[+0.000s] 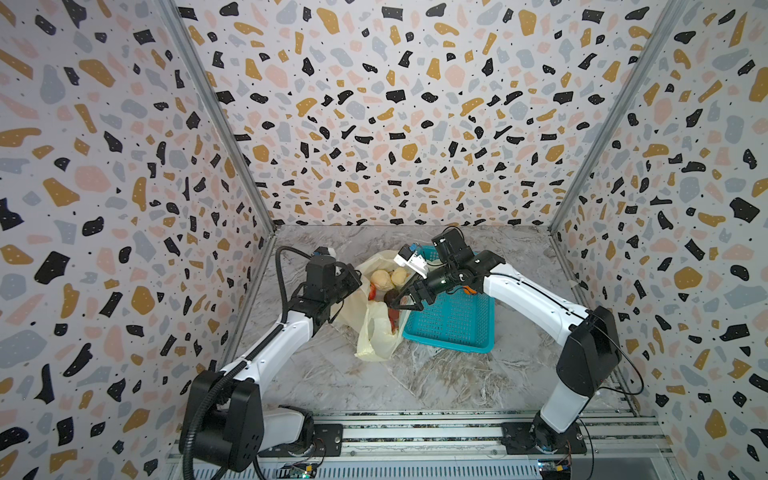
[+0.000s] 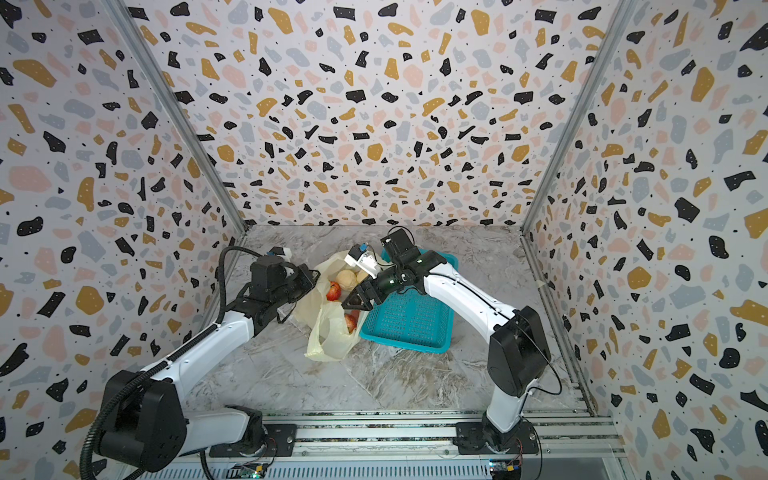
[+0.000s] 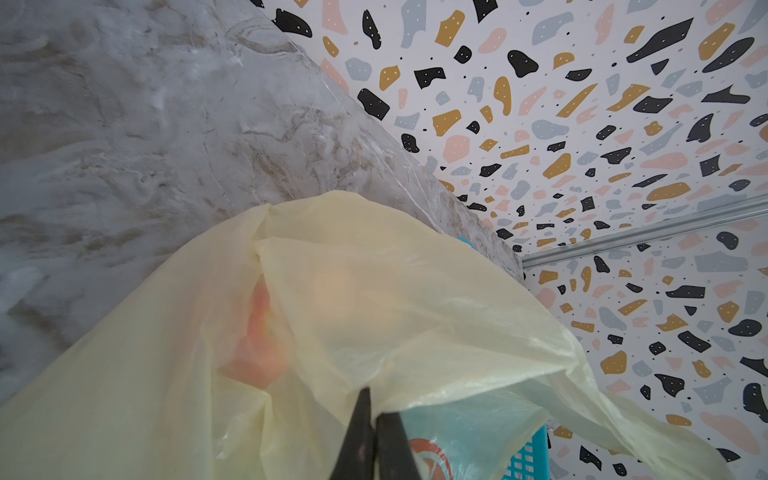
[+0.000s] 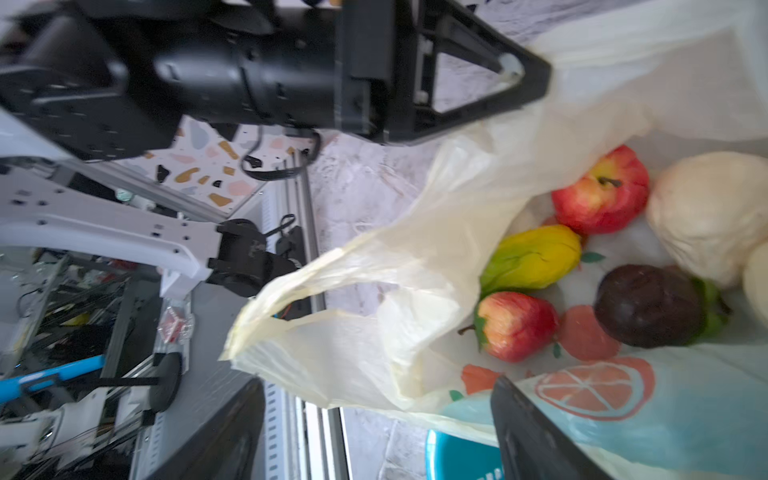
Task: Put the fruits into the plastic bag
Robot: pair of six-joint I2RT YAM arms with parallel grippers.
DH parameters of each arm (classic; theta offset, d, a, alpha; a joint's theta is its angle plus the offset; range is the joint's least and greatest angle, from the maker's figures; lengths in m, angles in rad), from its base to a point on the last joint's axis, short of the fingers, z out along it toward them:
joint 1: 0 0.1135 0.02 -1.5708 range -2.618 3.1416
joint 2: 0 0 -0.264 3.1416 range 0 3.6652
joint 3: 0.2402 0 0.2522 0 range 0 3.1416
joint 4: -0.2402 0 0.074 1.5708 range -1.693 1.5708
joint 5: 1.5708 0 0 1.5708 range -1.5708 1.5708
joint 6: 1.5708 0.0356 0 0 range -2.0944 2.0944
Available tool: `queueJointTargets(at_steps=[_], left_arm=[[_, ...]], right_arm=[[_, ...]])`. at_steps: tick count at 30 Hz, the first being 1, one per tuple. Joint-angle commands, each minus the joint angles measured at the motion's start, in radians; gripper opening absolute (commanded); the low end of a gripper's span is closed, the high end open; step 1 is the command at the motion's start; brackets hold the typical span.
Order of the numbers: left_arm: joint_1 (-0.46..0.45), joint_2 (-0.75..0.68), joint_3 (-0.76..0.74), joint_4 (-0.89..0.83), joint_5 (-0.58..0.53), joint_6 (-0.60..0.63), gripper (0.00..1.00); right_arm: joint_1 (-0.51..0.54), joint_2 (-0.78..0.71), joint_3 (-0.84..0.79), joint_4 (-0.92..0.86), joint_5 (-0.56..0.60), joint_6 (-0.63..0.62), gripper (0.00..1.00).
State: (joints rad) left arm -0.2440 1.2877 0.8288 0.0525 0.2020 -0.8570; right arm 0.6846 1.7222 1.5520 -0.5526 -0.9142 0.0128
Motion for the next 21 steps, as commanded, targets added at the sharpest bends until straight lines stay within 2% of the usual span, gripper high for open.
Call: queueJointTargets(at_steps=[1,7,9,12,14,16,17,20,21], left_arm=[[0.002,-0.002,-0.011,0.029,0.011,-0.001,0.00],[0.002,-0.017,-0.019,0.019,0.005,0.006,0.00],[0.003,-0.020,-0.022,0.016,0.004,0.007,0.00],[0.002,-0.022,-0.023,0.017,0.004,0.010,0.00],[0.002,-0.021,-0.023,0.017,0.003,0.007,0.00],[0.002,-0.019,-0.023,0.017,0.003,0.006,0.00],[0.002,-0.019,-0.022,0.017,0.003,0.007,0.00],[0.003,-0.015,-0.019,0.020,0.005,0.007,0.00],[0.002,-0.012,-0.017,0.021,0.006,0.006,0.00]], right_arm=[[-0.001,-0.044,0.033,-0.038,-0.152,-0.024,0.87],[-0.020,-0.091,0.044,0.023,-0.145,0.000,0.86],[-0.056,-0.144,0.028,0.122,-0.130,0.069,0.85],[-0.159,-0.262,-0.071,0.379,-0.060,0.265,0.85],[-0.273,-0.361,-0.200,0.618,0.012,0.448,0.85],[-0.377,-0.436,-0.306,0.744,0.128,0.573,0.85],[-0.421,-0.464,-0.350,0.750,0.207,0.602,0.84],[-0.472,-0.486,-0.385,0.602,0.487,0.600,0.83],[-0.476,-0.472,-0.382,0.573,0.520,0.578,0.83]])
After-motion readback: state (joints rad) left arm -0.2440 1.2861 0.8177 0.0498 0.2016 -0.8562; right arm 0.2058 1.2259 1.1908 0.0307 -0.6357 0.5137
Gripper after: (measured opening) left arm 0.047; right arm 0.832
